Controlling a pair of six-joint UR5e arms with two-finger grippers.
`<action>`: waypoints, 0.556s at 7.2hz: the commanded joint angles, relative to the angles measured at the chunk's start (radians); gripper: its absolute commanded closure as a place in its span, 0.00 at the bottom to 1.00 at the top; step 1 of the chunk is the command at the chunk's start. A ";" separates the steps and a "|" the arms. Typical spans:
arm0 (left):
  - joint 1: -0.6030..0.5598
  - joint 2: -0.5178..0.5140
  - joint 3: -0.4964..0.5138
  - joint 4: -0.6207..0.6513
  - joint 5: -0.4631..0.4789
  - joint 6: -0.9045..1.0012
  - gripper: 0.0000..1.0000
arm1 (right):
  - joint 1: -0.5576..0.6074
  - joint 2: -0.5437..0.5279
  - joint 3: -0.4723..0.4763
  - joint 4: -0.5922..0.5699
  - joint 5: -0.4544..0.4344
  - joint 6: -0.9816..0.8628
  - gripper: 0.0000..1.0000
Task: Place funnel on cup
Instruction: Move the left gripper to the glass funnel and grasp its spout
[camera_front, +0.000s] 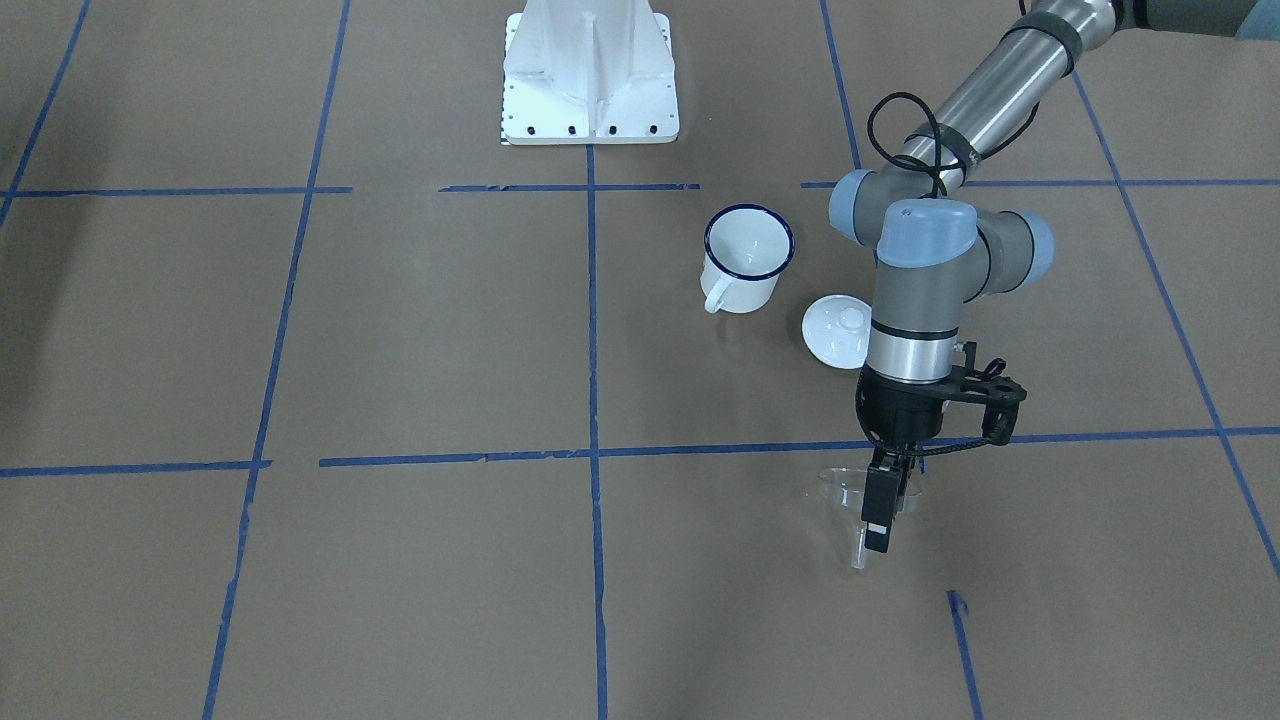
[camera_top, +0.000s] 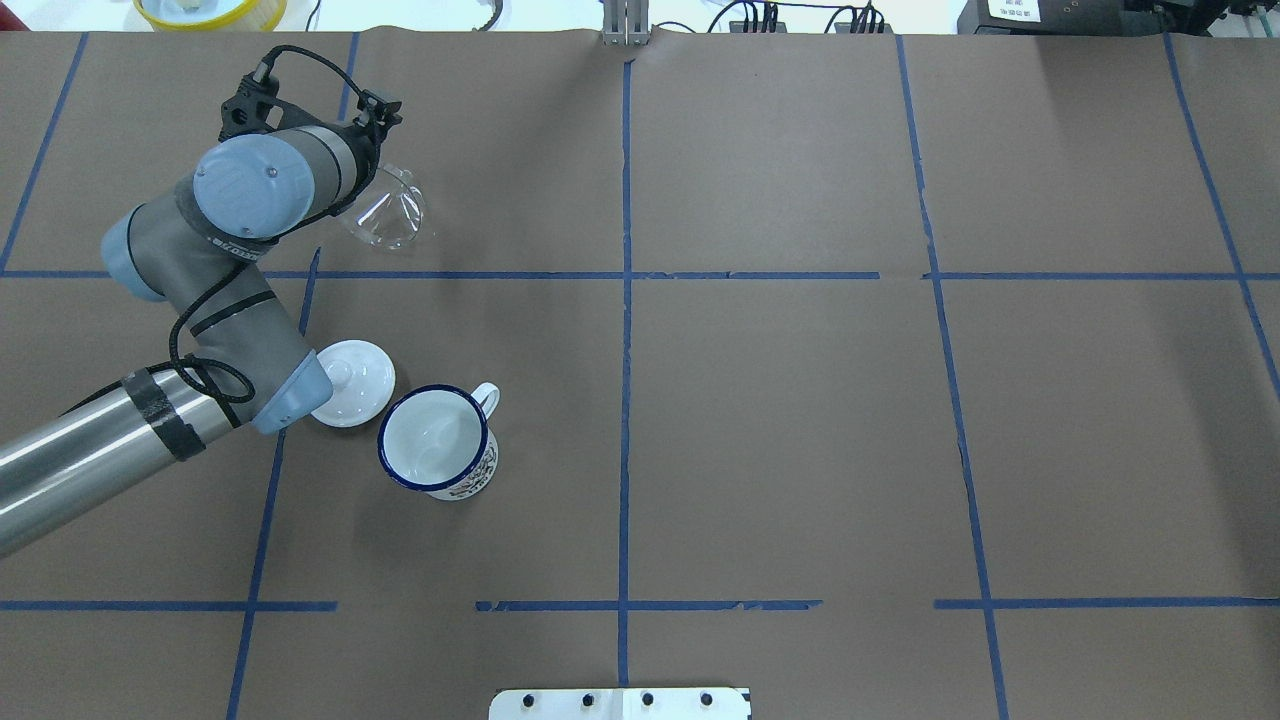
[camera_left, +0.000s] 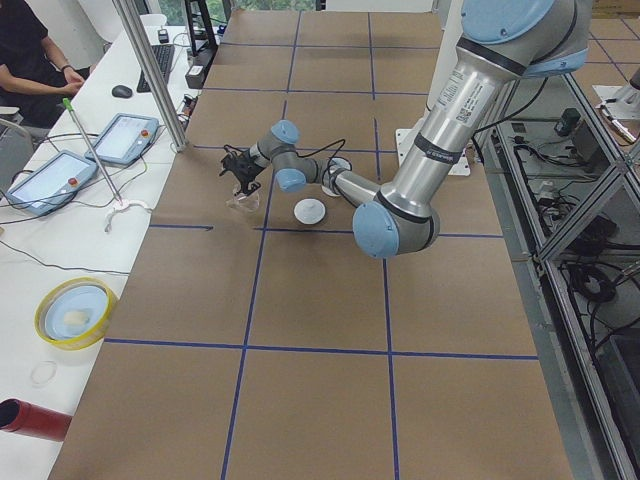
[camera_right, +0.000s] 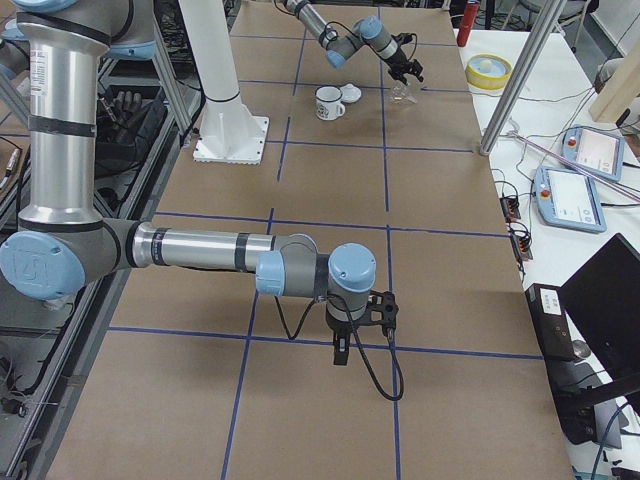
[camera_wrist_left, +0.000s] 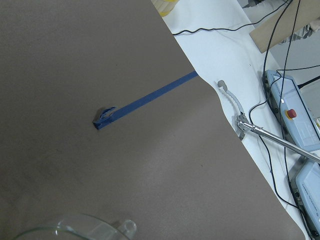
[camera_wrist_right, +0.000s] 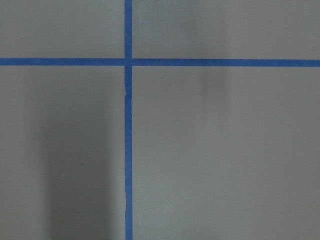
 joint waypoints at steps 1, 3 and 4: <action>0.004 -0.018 0.021 -0.002 -0.002 0.005 0.56 | 0.000 0.000 0.000 0.000 0.000 0.000 0.00; 0.009 -0.018 0.016 -0.004 -0.005 0.008 1.00 | 0.000 0.000 0.000 0.000 0.000 0.000 0.00; 0.004 -0.018 0.009 -0.021 -0.025 0.027 1.00 | 0.000 0.000 0.000 0.000 0.000 0.000 0.00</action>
